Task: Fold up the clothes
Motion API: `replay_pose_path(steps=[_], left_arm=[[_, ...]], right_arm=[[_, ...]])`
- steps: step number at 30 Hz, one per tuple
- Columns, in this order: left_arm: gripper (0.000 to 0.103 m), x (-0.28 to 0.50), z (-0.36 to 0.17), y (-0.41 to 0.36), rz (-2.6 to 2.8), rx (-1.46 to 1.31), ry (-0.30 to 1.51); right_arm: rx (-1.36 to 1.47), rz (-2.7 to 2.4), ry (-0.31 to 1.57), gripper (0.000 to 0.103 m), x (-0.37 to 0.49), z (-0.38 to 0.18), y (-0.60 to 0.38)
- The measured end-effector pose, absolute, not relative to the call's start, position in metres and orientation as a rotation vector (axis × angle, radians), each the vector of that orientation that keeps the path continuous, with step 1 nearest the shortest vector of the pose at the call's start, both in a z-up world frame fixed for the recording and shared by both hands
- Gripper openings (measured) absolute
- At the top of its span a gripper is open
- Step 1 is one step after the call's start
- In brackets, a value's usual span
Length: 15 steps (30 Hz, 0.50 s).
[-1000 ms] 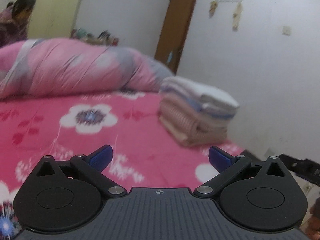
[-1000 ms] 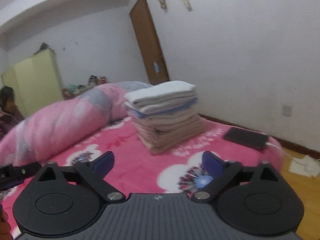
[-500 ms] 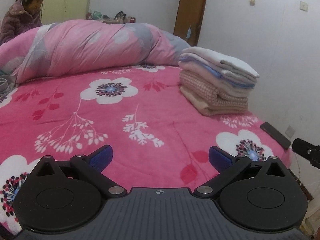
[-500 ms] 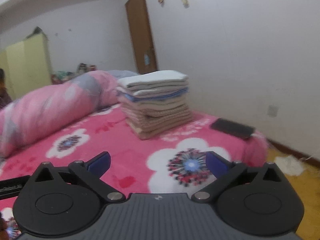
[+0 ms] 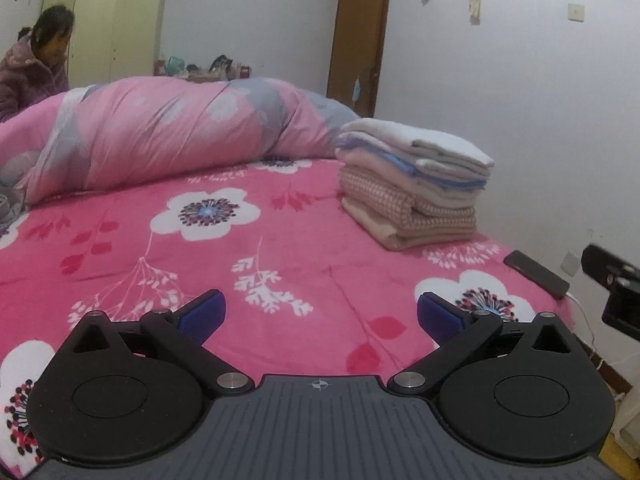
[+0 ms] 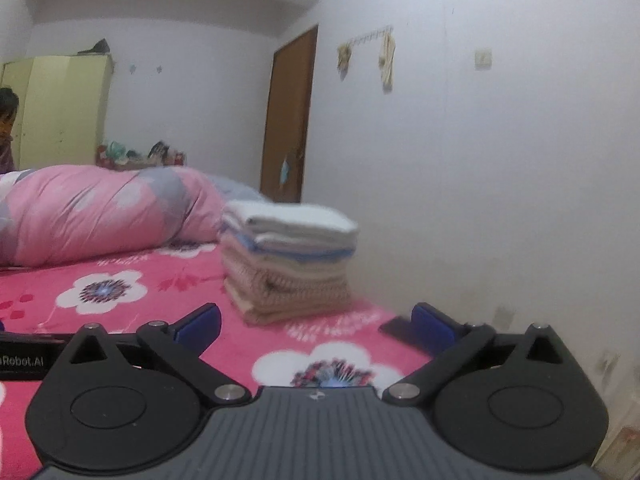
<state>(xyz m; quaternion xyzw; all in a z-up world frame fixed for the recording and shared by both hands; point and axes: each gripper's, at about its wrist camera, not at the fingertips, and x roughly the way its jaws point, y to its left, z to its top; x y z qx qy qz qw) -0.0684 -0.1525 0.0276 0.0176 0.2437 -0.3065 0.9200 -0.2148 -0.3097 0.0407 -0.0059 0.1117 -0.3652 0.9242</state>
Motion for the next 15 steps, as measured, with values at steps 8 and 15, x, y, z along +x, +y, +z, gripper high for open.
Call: replay_pose_path(steps=[8, 15], left_arm=[[0.103, -0.067, 0.027, -0.156, -0.604, 0.051, 0.492], [0.103, -0.064, 0.024, -0.158, -0.58, 0.052, 0.499]], right_arm=[[0.077, -0.698, 0.23, 0.103, -0.215, 0.05, -0.317], [0.073, -0.703, 0.25, 0.103, -0.212, 0.045, -0.319]])
